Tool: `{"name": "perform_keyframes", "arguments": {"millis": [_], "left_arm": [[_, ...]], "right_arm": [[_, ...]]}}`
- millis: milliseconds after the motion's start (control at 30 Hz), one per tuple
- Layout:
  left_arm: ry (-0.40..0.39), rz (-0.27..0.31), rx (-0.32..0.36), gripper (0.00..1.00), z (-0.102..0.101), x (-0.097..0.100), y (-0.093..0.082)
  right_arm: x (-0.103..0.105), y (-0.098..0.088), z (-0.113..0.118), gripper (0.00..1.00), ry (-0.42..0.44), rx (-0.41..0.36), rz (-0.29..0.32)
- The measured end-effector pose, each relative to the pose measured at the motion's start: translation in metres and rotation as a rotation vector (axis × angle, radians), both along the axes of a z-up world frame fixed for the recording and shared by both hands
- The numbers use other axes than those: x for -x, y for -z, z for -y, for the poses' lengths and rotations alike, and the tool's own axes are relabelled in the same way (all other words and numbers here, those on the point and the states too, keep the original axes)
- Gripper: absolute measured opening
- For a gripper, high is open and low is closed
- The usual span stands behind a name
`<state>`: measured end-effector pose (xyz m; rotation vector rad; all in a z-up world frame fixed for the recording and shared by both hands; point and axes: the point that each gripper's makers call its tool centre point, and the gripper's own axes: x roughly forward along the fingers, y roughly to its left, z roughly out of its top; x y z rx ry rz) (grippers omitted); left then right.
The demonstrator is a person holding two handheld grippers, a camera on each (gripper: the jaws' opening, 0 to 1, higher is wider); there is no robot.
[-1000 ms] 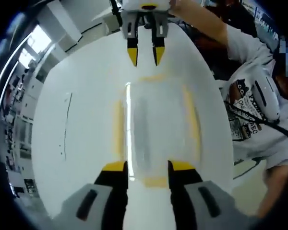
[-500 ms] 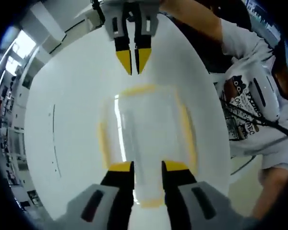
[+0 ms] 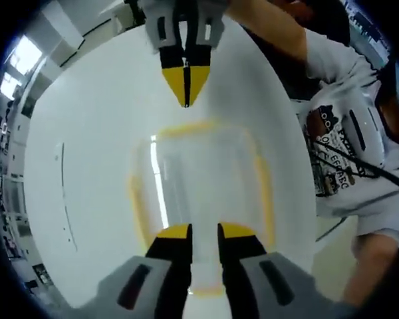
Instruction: Snap each plastic latch of the storage box into its locked position after aligning the lid with the box until every specified latch is closed and the lid sits flush.
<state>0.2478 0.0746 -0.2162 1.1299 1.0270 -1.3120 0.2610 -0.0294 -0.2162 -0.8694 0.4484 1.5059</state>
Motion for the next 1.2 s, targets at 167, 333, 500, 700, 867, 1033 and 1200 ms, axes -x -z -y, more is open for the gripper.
{"name": "perform_keyframes", "arguments": {"millis": [167,333,500,700,867,1033,1200], "left_arm": [[0.001,-0.002,-0.009,0.1,0.002,-0.001,0.001],[0.006,-0.002,0.0,0.09,0.002,-0.003,0.002],[-0.011,-0.001,0.004,0.08,0.003,-0.006,0.002],[-0.014,0.006,-0.036,0.08,0.004,-0.009,0.001],[-0.012,0.001,-0.047,0.08,0.002,-0.015,-0.002],[-0.018,-0.004,-0.031,0.08,0.003,-0.017,-0.003],[-0.019,-0.001,-0.035,0.08,0.004,-0.016,-0.002]], "right_arm": [[0.007,0.0,-0.001,0.0,-0.021,-0.065,-0.017],[0.006,-0.006,0.001,0.0,-0.013,-0.2,-0.02],[0.001,-0.004,0.001,0.0,0.012,-0.288,-0.036],[-0.004,-0.002,-0.006,0.0,0.032,-0.388,-0.049],[-0.011,0.0,-0.003,0.0,0.07,-0.447,-0.071],[-0.009,0.0,-0.001,0.0,0.072,-0.486,-0.114],[-0.009,0.012,-0.007,0.0,0.07,-0.455,-0.135]]}}
